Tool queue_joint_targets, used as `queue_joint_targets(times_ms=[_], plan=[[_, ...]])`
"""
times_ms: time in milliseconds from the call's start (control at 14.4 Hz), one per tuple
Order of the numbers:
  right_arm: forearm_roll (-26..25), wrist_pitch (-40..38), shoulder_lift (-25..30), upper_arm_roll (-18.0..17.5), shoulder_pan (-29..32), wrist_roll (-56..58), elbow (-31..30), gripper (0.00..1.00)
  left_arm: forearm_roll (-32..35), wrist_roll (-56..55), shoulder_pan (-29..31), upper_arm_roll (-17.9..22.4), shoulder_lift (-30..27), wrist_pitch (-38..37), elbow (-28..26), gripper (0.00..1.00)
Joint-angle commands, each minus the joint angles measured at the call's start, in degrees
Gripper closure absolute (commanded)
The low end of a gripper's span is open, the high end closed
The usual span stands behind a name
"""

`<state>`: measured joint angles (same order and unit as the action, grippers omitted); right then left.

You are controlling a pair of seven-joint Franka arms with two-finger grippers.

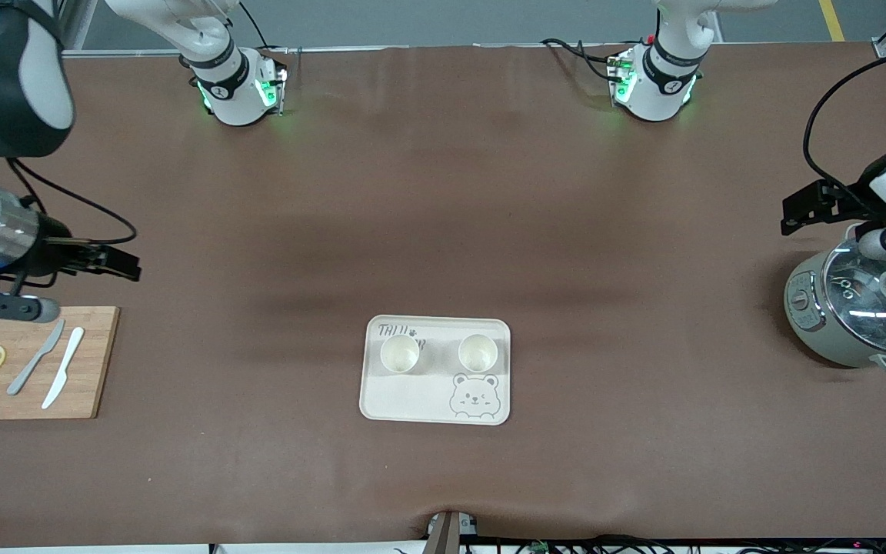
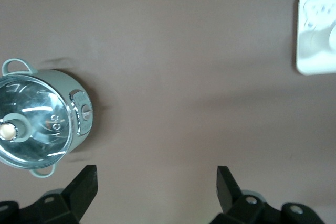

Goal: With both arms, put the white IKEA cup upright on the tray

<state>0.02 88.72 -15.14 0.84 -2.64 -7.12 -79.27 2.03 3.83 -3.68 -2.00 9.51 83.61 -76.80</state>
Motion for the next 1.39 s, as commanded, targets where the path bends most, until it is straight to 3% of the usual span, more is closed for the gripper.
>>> queue_joint_targets(times_ms=[0,139,624,1109,1317], plan=[[0.6,0.05,1.51,-0.84,4.65,5.43,-1.5,0.0,1.93,1.35,0.61,-1.6,-1.51,-0.64,-2.03,0.0],[-0.45,0.75,1.07,-0.84,5.18,5.98,-1.5,0.0,3.5,1.44,0.61,-1.95,-2.38,-0.12,-3.96,0.0],[-0.9,1.72,0.63,-0.84,5.89,5.89,-1.76,0.0,1.85,1.44,2.01,-2.22,-12.48,10.42,-20.12,0.0],[-0.9,1.9,0.46,-0.84,5.63,5.89,-1.76,0.0,-0.96,0.56,1.93,-1.78,-11.97,10.79,-18.74,0.0],[-0.9,2.07,0.11,-0.84,5.54,5.89,-1.85,0.0,-1.41,-1.2,1.75,-1.52,-8.9,9.65,-14.26,0.0]])
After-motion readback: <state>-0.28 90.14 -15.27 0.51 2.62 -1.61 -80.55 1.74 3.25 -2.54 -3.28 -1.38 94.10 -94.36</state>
